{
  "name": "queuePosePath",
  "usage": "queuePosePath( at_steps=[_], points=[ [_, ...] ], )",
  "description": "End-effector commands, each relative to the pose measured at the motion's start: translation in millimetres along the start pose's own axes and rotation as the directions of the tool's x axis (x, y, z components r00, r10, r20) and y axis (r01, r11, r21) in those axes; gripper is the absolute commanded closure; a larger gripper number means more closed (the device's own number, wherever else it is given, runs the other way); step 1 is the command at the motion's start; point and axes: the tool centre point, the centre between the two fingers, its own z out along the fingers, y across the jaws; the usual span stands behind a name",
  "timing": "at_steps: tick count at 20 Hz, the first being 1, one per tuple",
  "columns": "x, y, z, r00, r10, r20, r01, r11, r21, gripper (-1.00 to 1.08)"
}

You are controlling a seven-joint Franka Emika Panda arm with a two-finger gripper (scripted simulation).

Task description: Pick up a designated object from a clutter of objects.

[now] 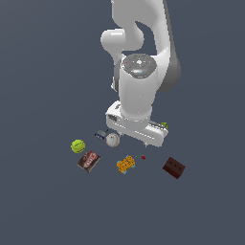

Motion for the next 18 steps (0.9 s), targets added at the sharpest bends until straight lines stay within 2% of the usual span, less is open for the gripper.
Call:
queuePosePath(
  at_steps=[1, 7, 18],
  points=[
    [3.1, -1.6, 15.9, 0.998, 0.067, 0.0, -0.067, 0.998, -0.002, -0.92],
    [8.6, -4.0, 54.1, 0.975, 0.22, -0.002, -0.22, 0.975, -0.009, -0.92],
    [12.9, -4.2, 113.2, 0.898, 0.44, -0.013, -0.44, 0.898, -0.02, -0.92]
  ],
)
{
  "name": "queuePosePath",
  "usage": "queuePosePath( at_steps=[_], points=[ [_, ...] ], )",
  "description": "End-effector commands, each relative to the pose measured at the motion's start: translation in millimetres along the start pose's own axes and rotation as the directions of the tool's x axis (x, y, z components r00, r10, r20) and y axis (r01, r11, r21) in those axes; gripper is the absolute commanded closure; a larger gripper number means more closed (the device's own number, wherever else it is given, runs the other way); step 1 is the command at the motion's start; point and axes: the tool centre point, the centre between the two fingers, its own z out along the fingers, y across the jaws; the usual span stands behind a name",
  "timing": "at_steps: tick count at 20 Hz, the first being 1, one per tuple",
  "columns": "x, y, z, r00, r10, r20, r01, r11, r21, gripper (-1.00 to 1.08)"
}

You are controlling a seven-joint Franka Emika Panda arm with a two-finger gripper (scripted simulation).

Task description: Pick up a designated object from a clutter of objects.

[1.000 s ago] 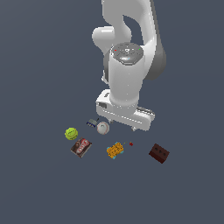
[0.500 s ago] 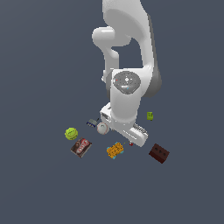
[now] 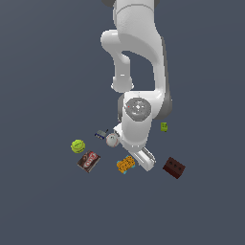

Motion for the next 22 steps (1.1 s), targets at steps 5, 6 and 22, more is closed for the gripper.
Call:
queuePosePath(
  at_steps=[5, 6, 22],
  points=[
    [0.8, -0.1, 20.4, 0.997, 0.082, -0.005, -0.082, 0.997, -0.004, -0.92],
    [0.8, 0.0, 22.2, 0.996, 0.089, -0.006, -0.089, 0.996, -0.004, -0.92],
    [0.5, 1.3, 58.1, 0.995, 0.104, -0.006, -0.104, 0.995, -0.005, -0.92]
  ],
)
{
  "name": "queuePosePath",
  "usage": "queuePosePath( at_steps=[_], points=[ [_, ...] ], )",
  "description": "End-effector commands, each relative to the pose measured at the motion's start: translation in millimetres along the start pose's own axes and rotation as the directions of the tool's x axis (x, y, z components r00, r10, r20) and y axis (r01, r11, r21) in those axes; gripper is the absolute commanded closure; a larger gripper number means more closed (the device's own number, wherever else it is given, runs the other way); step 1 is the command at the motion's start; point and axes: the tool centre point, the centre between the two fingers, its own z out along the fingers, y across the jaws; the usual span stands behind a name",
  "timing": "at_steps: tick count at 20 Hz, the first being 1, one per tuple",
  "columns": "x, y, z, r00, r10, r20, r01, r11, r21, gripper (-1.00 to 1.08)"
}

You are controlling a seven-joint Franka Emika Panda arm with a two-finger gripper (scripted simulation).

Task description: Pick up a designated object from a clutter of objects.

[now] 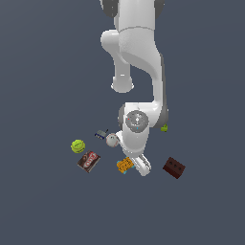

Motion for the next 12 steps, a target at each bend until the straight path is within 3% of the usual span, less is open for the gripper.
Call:
queuePosePath(
  at_steps=[1, 8, 9, 12],
  points=[
    [-0.4, 0.6, 13.0, 1.0, 0.001, 0.0, -0.001, 1.0, -0.001, -0.92],
    [0.3, -0.3, 26.6, 1.0, 0.002, 0.0, -0.002, 1.0, -0.001, -0.92],
    [0.3, -0.3, 26.6, 1.0, 0.002, 0.0, -0.002, 1.0, -0.001, 1.08],
    [0.3, -0.3, 26.6, 1.0, 0.002, 0.0, -0.002, 1.0, -0.001, 1.08]
  ],
)
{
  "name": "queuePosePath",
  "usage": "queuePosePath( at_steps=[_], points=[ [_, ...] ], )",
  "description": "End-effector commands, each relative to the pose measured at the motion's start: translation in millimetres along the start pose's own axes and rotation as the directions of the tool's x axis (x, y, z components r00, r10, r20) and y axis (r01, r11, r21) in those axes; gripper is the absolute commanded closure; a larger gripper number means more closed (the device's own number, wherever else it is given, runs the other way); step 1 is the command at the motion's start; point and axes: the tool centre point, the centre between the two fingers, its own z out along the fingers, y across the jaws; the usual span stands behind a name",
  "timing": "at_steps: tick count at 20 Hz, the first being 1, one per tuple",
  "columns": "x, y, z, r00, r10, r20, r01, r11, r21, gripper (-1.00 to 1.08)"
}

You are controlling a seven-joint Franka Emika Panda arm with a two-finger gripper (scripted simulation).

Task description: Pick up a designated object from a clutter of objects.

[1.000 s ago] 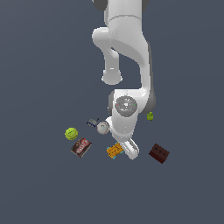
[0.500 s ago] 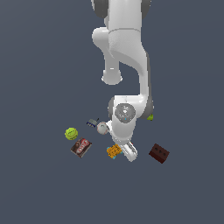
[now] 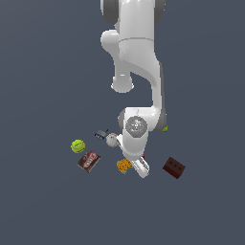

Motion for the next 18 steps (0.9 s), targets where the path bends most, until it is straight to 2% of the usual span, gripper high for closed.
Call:
queuePosePath(
  at_steps=[1, 11, 18],
  points=[
    [0.3, 0.2, 0.7, 1.0, 0.0, 0.0, 0.0, 1.0, 0.0, 1.08],
    [1.9, 0.8, -4.5, 1.0, 0.0, 0.0, 0.0, 1.0, 0.0, 1.08],
    [13.8, 7.3, -35.8, 1.0, 0.0, 0.0, 0.0, 1.0, 0.0, 1.08]
  ],
)
